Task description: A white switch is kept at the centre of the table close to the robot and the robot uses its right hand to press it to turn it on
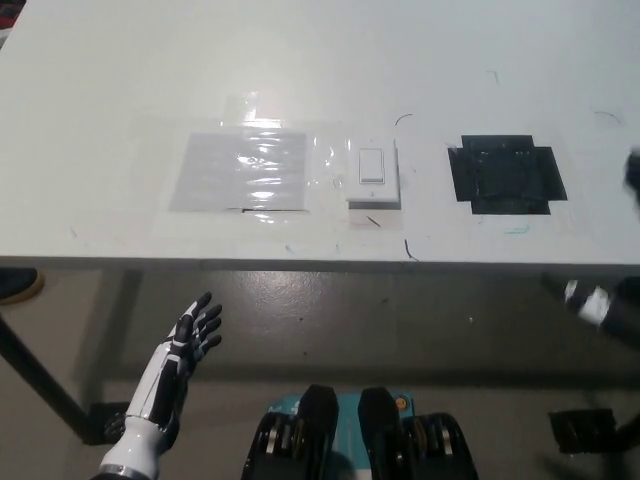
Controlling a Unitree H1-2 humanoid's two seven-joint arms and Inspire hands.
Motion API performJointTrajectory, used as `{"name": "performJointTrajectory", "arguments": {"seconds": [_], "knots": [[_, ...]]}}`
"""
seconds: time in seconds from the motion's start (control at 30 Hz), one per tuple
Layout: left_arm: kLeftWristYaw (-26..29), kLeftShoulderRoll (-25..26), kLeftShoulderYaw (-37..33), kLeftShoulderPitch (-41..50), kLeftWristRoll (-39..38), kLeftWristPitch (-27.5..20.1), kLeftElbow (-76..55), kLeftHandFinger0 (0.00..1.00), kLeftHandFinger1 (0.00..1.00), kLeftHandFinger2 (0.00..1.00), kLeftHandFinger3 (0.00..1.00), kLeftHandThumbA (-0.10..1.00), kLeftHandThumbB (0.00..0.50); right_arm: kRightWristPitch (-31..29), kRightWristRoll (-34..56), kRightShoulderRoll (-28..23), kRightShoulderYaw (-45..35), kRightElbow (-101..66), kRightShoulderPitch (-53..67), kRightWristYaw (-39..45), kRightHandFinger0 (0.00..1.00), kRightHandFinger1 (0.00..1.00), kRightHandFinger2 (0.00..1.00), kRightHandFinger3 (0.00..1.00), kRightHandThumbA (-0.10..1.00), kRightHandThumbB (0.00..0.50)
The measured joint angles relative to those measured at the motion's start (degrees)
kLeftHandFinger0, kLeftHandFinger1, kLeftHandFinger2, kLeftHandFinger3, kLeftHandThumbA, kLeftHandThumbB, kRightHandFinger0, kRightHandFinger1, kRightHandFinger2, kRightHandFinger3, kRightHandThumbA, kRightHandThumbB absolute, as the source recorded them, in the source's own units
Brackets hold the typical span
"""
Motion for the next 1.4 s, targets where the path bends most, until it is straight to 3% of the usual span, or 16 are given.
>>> {"name": "performJointTrajectory", "arguments": {"seconds": [0.1,0.17,0.3,0.4,0.43,0.53,0.7,0.8,0.9,0.93,1.07,1.33,1.4], "knots": [[0.0,0.0,0.0,0.0,0.0,0.0,0.0,1.00,1.00,1.00,1.00,1.00,0.015,3.4,-0.1,-4.1,1.0,0.0,-7.1,1.3,1.00,1.00,1.00,1.00,1.00,0.239],[0.0,-0.1,0.0,0.0,0.0,0.0,0.0,1.00,1.00,1.00,1.00,1.00,0.007,5.7,-0.3,-6.2,2.2,0.7,-11.9,2.3,1.00,1.00,1.00,1.00,1.00,0.208],[0.0,-0.2,0.0,0.0,0.0,0.0,0.1,1.00,1.00,1.00,1.00,1.00,0.008,9.5,-1.1,-8.8,6.6,4.9,-22.2,5.1,1.00,1.00,1.00,1.00,1.00,0.228],[0.0,-0.2,0.0,-0.1,0.0,0.0,0.1,1.00,1.00,1.00,1.00,1.00,0.002,11.5,-1.8,-9.3,10.2,9.6,-28.9,7.1,1.00,1.00,1.00,1.00,1.00,0.230],[0.0,-0.2,0.0,-0.2,0.0,0.0,0.1,1.00,1.00,1.00,1.00,1.00,0.012,12.5,-2.1,-9.4,12.0,12.1,-31.7,8.1,1.00,1.00,1.00,1.00,1.00,0.250],[0.0,-0.2,0.0,-0.2,0.0,0.0,0.0,1.00,1.00,1.00,1.00,1.00,0.078,14.5,-3.0,-9.4,16.4,18.5,-37.7,10.8,1.00,1.00,1.00,1.00,1.00,0.246],[0.0,-0.2,0.0,-0.4,-0.1,0.2,-0.2,1.00,1.00,1.00,1.00,1.00,0.028,17.6,-5.4,-9.0,24.6,31.8,-47.4,15.7,1.00,1.00,1.00,1.00,1.00,0.234],[0.0,-0.2,0.0,-0.6,-0.2,0.2,-1.2,1.00,1.00,1.00,1.00,1.00,0.028,19.2,-7.6,-8.2,29.4,40.2,-52.2,18.4,1.00,1.00,1.00,1.00,1.00,0.218],[0.0,-0.1,0.0,-1.0,-0.4,0.2,-1.8,1.00,1.00,1.00,1.00,1.00,0.019,19.4,-9.7,-7.1,33.0,45.9,-54.7,20.4,1.00,1.00,1.00,1.00,1.00,0.211],[0.0,-0.1,0.0,-1.1,-0.4,0.2,-1.8,1.00,1.00,1.00,1.00,1.00,0.026,19.4,-10.7,-6.9,34.6,47.7,-55.2,21.0,1.00,1.00,1.00,1.00,1.00,0.255],[0.0,-0.1,0.0,-1.1,-0.5,0.2,-1.9,1.00,1.00,1.00,1.00,1.00,0.021,19.3,-14.1,-6.2,38.5,52.3,-55.1,22.3,1.00,1.00,1.00,1.00,1.00,0.259],[0.0,0.1,0.0,-1.2,-0.6,0.2,-1.9,1.00,1.00,1.00,1.00,1.00,0.017,19.3,-19.2,-6.1,41.5,53.7,-54.3,23.9,1.00,1.00,1.00,1.00,1.00,0.319],[0.0,0.1,0.0,-1.2,-0.7,0.2,-1.9,1.00,1.00,1.00,1.00,1.00,0.008,19.2,-20.3,-6.1,42.2,53.8,-54.1,24.2,1.00,1.00,1.00,1.00,1.00,0.307]]}}
